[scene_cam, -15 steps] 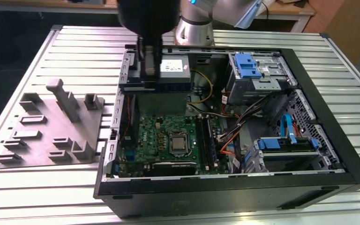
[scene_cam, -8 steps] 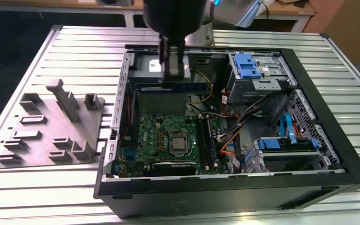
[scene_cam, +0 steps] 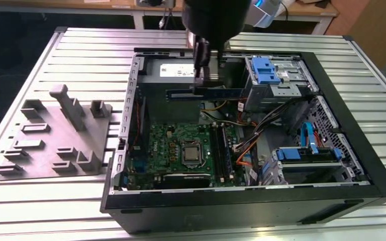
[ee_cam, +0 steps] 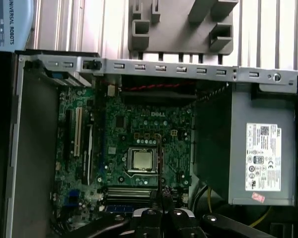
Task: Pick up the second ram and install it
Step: 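Pick up the second ram and move it above second insertion slot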
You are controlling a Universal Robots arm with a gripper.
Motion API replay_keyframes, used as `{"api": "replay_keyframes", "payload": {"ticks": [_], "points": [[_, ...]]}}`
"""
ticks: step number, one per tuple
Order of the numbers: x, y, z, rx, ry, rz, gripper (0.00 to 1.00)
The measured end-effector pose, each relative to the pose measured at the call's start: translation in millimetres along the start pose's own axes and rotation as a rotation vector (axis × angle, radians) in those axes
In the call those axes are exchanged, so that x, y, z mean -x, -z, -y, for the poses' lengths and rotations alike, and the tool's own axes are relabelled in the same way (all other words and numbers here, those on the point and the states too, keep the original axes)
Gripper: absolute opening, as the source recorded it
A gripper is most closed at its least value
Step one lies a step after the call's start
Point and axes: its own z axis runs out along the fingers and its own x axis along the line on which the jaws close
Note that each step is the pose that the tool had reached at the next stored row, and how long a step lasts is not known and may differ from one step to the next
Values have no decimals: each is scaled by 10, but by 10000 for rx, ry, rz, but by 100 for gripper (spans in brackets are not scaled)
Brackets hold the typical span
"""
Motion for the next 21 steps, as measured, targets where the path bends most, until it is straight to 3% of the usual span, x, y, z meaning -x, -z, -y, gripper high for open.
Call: {"api": "replay_keyframes", "payload": {"ticks": [2, 10, 21], "points": [[-2, 2, 44, 1, 1, 0, 11], [-2, -17, 51, 0, 0, 1, 11], [-13, -204, 60, 1, 0, -1, 11]]}}
